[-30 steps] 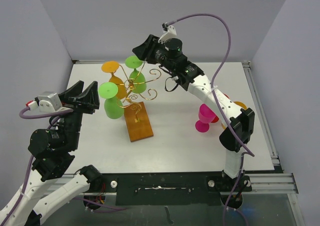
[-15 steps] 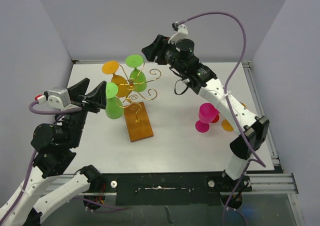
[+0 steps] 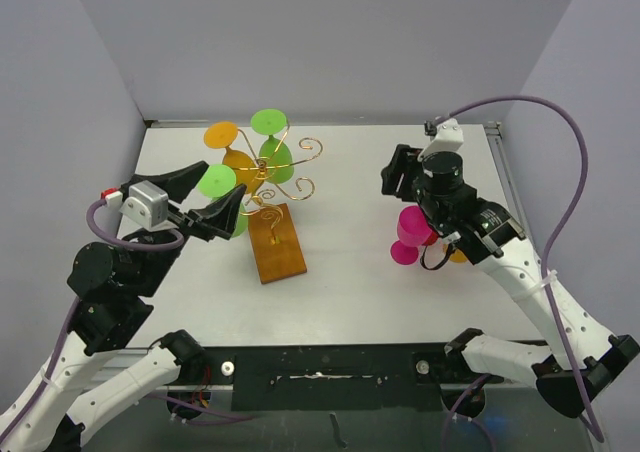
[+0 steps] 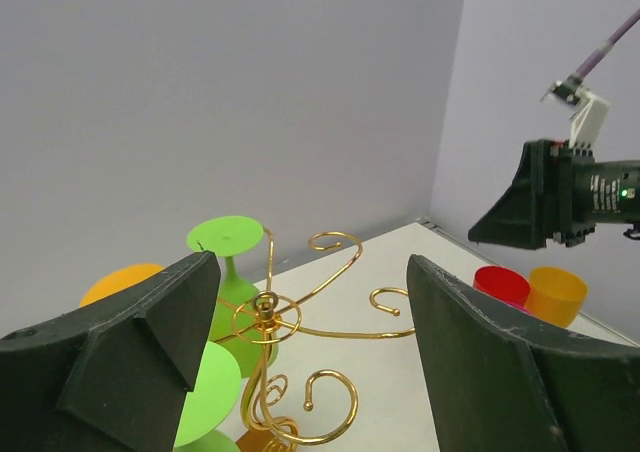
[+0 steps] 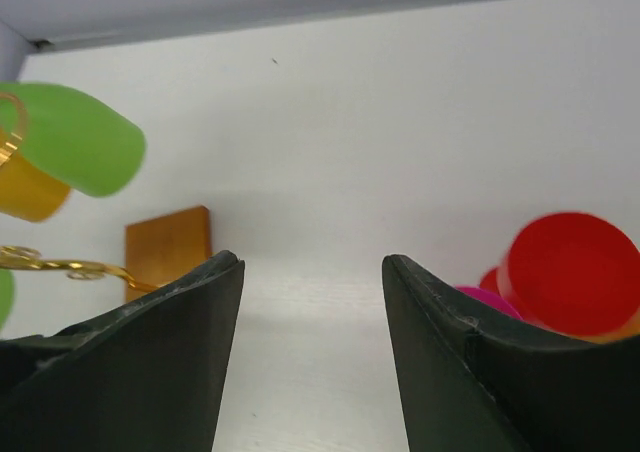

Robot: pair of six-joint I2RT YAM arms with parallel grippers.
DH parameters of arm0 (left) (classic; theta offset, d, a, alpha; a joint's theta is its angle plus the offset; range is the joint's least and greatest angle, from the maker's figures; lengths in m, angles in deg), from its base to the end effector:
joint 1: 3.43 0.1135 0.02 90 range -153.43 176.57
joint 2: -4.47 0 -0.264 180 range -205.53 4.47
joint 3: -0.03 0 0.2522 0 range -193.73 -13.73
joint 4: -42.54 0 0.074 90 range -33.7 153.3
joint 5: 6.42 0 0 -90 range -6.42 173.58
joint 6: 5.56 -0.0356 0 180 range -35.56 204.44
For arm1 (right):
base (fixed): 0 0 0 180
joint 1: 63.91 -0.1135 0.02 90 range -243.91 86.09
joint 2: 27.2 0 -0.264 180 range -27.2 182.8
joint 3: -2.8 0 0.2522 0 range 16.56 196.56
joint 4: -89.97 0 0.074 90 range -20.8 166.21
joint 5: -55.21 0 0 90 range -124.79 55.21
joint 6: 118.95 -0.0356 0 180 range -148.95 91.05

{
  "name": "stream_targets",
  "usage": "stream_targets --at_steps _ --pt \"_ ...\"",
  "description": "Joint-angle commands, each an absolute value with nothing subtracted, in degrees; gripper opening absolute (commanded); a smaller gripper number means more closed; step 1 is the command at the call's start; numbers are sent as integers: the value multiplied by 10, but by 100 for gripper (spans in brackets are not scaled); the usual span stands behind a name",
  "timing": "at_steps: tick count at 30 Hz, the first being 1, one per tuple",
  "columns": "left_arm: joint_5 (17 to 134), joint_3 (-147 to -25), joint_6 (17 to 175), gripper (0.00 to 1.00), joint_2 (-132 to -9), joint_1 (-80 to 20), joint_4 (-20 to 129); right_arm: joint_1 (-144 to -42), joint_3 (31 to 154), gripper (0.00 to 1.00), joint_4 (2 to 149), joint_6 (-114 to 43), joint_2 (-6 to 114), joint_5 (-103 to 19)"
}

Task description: Place the wine glass upside down on the wine glass rack

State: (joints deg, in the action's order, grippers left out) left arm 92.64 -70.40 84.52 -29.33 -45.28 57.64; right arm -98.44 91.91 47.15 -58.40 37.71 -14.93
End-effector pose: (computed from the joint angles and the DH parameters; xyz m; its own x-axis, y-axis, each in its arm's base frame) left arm 0.0816 -0.0656 0.4509 0.2726 -0.2460 -0.9301 0.5501 0.8330 -0.0591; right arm 0.2045 0.1260 0.4217 -0.3608 0.3131 -0.8785 -0.1040 0.9226 0.3715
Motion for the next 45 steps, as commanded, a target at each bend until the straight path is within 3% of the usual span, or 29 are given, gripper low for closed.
stream_targets --at_steps 1,15,27,45 --pt "866 -703 847 73 -288 -452 557 -978 849 58 360 -575 343 -102" --pt "880 -679 913 73 -305 -452 536 -970 762 38 380 -562 385 -171" --pt "908 -682 937 73 -302 -452 549 -953 770 35 400 -544 417 -180" --pt "913 -704 958 73 -317 -452 580 -943 766 1 423 -536 443 -183"
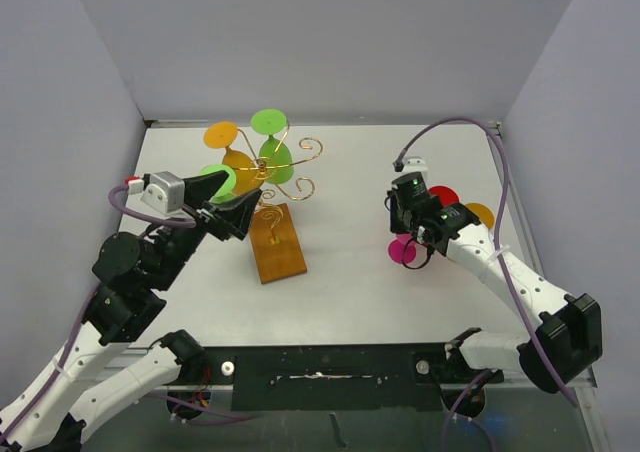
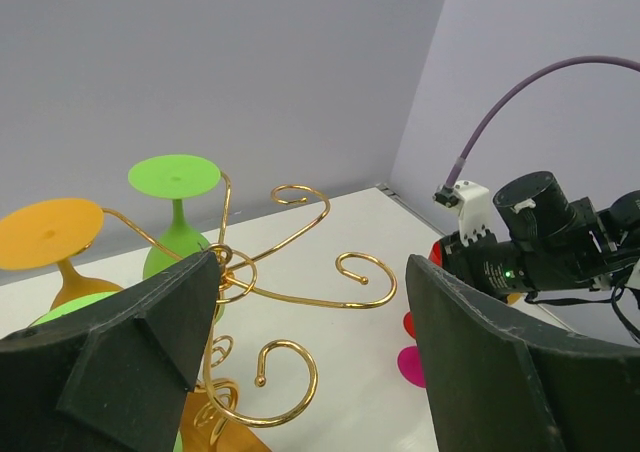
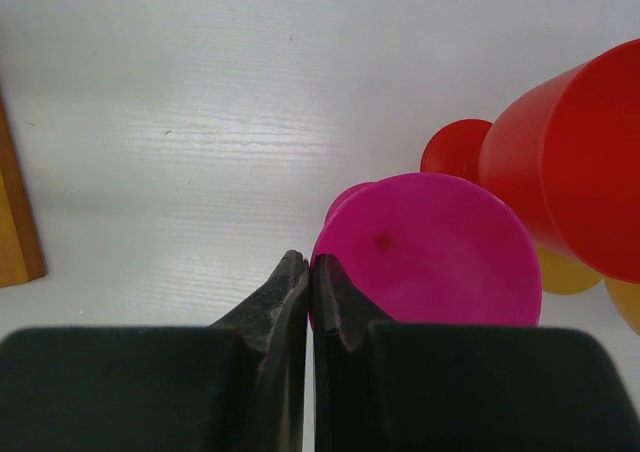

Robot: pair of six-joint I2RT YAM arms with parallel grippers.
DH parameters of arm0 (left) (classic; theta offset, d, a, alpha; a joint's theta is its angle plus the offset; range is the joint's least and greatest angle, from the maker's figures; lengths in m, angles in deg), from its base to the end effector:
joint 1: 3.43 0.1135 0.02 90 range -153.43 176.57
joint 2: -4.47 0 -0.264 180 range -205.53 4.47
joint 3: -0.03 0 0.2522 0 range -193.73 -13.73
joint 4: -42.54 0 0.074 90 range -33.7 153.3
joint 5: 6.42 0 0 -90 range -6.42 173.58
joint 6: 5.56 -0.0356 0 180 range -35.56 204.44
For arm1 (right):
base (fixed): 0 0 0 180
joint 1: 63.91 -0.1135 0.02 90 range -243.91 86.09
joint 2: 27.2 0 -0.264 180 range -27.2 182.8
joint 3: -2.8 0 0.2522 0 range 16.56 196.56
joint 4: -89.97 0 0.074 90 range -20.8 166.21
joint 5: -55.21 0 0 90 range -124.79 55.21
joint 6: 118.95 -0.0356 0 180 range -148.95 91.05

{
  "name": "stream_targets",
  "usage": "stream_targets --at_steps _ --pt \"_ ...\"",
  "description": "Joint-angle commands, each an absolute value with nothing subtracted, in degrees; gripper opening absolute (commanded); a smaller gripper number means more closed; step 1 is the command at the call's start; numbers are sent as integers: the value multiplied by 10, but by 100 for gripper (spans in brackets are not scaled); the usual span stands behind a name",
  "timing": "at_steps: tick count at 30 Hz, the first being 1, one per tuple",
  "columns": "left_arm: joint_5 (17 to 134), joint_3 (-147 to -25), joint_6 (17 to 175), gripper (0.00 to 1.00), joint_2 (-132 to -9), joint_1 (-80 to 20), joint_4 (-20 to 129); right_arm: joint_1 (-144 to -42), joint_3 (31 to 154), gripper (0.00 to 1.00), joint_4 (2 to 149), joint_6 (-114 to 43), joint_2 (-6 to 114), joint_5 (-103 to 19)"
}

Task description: Place the wine glass upside down on the wine glass rack

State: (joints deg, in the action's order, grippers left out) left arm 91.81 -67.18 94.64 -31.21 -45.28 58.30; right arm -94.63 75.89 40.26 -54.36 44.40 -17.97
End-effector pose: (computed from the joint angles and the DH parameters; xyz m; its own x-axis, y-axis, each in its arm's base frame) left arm 0.0970 -0.0800 0.4291 0.1005 -0.3253 -0.9403 0.5847 0.7839 -0.2087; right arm 0.2295 0.1244 0.2900 -0.7178 0.0513 -0.6944 -0.0169 0.9957 0.0910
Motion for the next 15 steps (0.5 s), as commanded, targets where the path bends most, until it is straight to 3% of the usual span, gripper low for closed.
stream_targets --at_steps 1,7,15 --pt "909 -708 958 73 -319 -452 580 -943 768 0 426 -536 438 -184" --pt "879 -727 978 73 -340 -452 570 -942 783 0 464 -534 379 -202" --pt "840 -766 1076 69 -411 -452 509 -966 808 0 590 -514 306 -137"
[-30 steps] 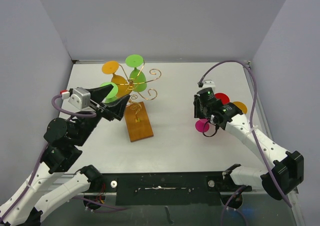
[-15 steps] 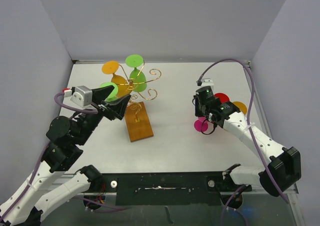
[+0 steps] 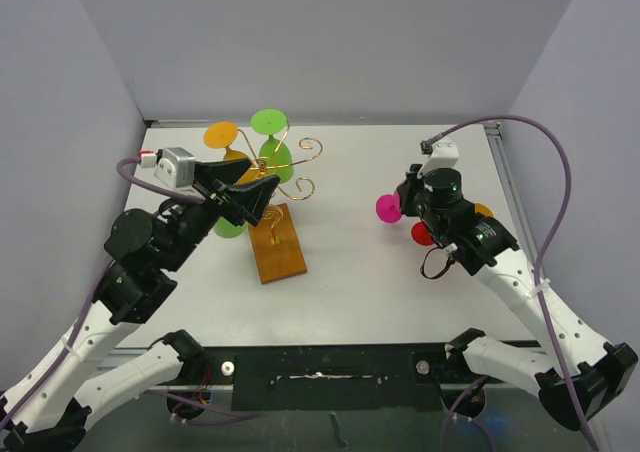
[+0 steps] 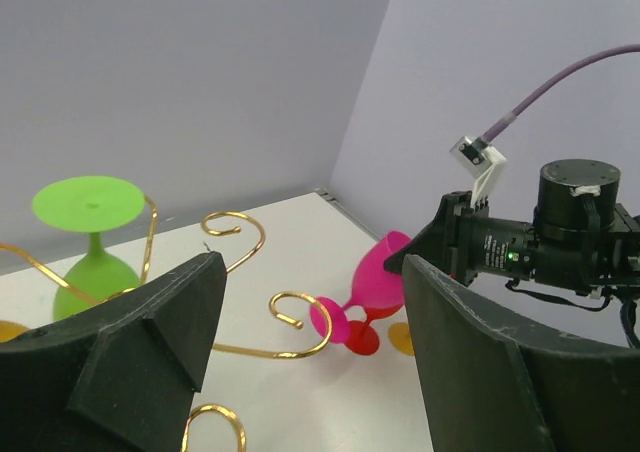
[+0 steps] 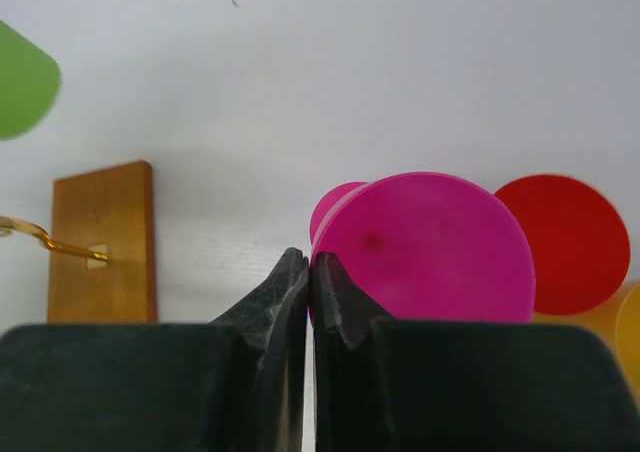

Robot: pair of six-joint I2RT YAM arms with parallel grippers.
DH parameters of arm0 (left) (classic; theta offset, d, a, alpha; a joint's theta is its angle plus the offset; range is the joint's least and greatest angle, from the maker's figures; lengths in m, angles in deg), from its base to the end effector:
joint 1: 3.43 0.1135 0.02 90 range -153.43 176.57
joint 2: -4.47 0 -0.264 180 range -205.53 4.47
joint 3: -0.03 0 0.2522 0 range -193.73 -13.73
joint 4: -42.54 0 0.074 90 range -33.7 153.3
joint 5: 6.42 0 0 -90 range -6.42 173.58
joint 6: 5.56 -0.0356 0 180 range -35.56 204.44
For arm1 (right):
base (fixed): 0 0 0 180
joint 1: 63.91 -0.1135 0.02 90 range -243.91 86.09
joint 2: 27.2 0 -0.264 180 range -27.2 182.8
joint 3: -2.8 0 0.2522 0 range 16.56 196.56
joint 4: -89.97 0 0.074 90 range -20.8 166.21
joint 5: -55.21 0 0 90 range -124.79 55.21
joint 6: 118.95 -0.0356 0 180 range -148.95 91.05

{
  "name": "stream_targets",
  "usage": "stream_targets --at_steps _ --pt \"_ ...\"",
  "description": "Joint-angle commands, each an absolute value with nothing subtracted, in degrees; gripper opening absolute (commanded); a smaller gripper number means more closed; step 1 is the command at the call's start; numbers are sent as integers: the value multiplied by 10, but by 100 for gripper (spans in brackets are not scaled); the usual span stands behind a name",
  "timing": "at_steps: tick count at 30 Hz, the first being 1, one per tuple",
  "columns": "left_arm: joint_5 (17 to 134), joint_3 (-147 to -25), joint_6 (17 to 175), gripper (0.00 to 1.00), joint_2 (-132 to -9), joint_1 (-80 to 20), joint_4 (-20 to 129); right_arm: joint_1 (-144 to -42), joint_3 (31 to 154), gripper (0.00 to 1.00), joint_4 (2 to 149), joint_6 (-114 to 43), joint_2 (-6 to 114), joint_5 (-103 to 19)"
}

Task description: Place the wine glass upside down on the wine glass rack

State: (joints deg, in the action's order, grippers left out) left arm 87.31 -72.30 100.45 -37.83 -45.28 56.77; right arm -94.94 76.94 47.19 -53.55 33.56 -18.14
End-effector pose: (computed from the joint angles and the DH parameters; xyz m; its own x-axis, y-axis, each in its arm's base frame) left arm 0.1121 -0.0973 0.4472 0.0242 -0.3911 -0.9200 0.6511 0.7045 -0.2824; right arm 0.2028 0.1101 0.3492 -0.4990 0.1652 -0.8507 -0.0795 0.9688 0.2348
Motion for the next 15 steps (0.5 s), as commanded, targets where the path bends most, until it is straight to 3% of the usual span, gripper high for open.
stream_targets --at_steps 1,5,15 --pt "835 -772 1092 69 -420 -452 497 -975 810 0 613 -505 301 -127" --pt "823 -787 1141 62 -452 -452 432 -1023 805 0 755 -450 280 -92" --pt "880 -788 1280 59 -501 -452 323 -1081 773 0 1040 -387 248 -114"
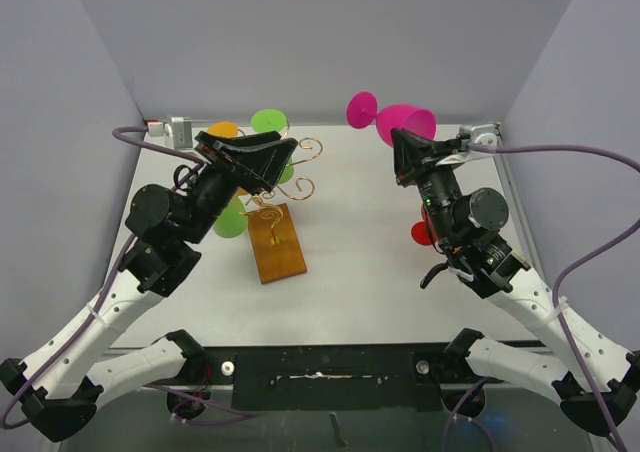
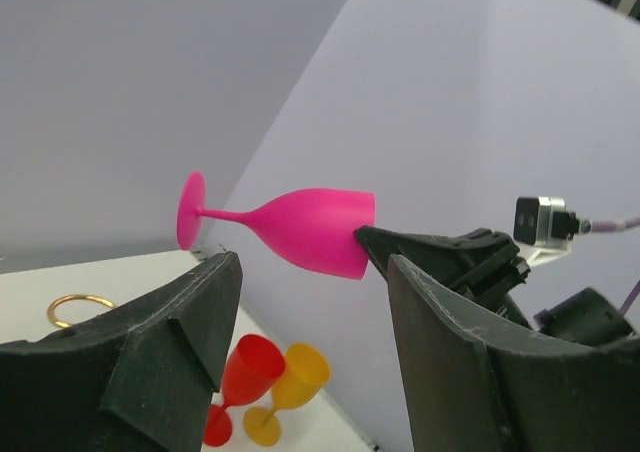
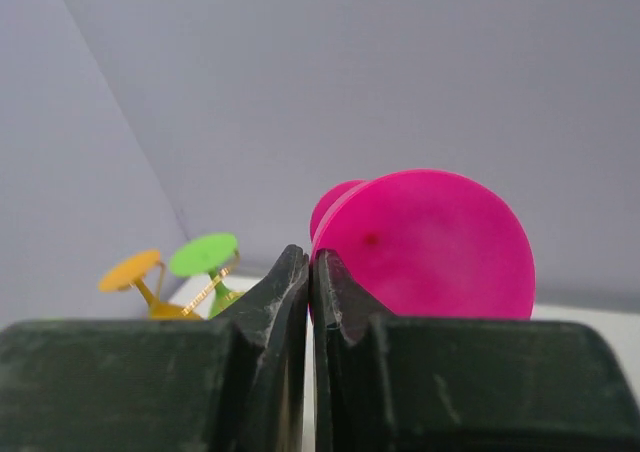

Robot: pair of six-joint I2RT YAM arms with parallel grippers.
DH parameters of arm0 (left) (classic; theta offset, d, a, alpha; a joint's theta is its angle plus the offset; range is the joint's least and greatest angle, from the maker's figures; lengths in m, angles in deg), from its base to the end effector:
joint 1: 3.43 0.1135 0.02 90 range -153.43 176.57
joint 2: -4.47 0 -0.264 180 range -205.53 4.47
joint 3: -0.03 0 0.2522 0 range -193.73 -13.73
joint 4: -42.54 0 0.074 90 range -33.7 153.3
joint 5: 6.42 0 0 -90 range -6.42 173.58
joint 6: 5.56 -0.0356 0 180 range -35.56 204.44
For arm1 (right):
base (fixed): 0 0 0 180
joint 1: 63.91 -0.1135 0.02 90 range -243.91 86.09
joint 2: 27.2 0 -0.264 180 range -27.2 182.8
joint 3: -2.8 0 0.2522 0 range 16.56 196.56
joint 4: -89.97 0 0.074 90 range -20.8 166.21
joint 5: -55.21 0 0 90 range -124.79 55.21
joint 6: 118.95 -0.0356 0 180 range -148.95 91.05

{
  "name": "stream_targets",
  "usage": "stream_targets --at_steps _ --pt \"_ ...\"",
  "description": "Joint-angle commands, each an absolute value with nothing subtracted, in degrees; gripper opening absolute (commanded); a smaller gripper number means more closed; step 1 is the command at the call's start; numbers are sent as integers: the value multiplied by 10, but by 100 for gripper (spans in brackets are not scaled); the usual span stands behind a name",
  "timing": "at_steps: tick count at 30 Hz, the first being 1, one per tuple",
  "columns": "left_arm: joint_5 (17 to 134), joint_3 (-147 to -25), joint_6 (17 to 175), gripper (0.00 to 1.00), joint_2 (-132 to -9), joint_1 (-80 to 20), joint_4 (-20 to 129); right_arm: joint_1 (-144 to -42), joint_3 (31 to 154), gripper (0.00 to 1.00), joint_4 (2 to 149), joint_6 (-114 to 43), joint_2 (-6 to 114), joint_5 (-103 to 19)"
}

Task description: Place the wine glass upside down on the wine glass rack

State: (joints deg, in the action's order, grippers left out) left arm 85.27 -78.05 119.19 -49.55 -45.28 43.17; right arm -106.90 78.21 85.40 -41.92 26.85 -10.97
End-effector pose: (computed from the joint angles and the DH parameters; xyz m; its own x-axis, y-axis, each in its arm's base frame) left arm 0.1465 -0.1298 0.4735 -0.1253 -0.6527 -0.7472 0.7002 0.4754 -0.5326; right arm 0.1575 0.1272 0.4499 0.1294 0.4013 -0.9068 -0.3797 0.8648 0.3286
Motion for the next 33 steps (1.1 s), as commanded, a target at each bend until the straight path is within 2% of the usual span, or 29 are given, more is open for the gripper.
stream_targets --at_steps 1,5,13,26,28,33 --pt "885 -787 1299 58 -509 -453 311 -1082 767 0 1065 -390 245 -131" --pt "885 -804 1373 57 -549 -453 267 -1089 749 0 1149 -411 246 -188" --pt "839 -879 1502 57 -648 -459 228 -1107 724 0 1213 -423 250 -262" --pt "926 -894 1571 56 -694 -482 249 -1150 709 0 1215 -390 250 -307" --pt "935 -893 1575 52 -695 -483 241 -1153 705 0 1213 -389 250 -311" --pt "955 -889 1588 32 -697 -486 216 -1160 693 0 1205 -397 245 -321"
